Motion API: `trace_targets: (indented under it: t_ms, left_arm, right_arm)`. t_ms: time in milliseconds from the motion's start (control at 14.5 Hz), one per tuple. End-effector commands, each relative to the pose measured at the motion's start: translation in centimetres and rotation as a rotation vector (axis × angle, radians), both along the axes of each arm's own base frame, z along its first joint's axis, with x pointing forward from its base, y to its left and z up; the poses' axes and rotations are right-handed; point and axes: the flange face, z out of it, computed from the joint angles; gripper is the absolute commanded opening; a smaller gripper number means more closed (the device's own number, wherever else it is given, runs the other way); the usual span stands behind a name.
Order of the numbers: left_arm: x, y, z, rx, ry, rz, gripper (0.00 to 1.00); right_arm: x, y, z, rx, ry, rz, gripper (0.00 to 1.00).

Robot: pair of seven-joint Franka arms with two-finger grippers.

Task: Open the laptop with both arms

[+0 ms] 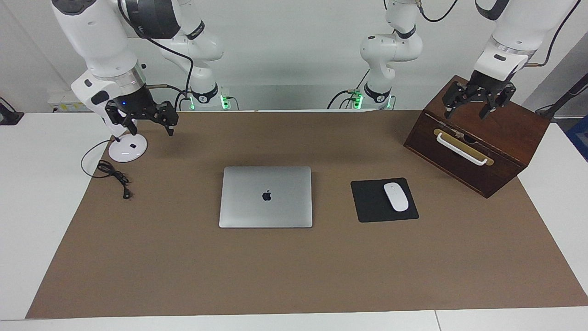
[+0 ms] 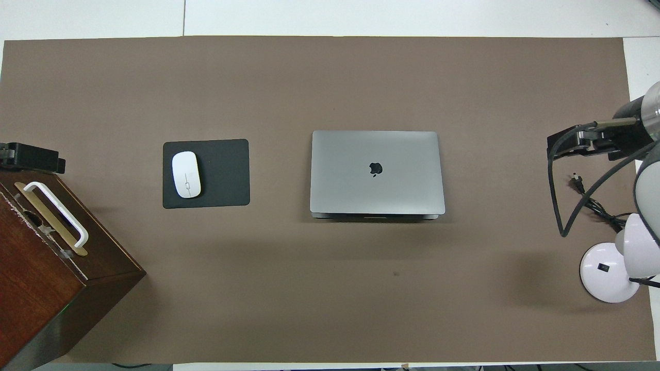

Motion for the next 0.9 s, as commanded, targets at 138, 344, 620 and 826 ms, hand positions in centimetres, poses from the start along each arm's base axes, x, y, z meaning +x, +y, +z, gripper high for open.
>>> trace_targets:
  t_ms: [138, 344, 620, 826]
  left_arm:
    - [-0.7, 0.0, 0.0, 0.012, -0.019, 0.008, 1.00]
    - [-0.8, 0.1, 0.1, 0.012, -0.022, 0.008, 1.00]
    - [-0.7, 0.0, 0.1, 0.013, -0.020, 0.008, 1.00]
    - [-0.8, -0.2, 0.2, 0.012, -0.022, 0.004, 1.00]
  right_arm:
    - [-0.4, -0.5, -0.2, 0.020, -0.020, 0.019, 1.00]
    - [-0.4, -1.2, -0.2, 0.020, -0.017, 0.017, 1.00]
    - [-0.4, -2.7, -0.3, 0.020, -0.018, -0.009, 1.00]
    - [-0.4, -2.5, -0.2, 0.021, -0.019, 0.060, 1.00]
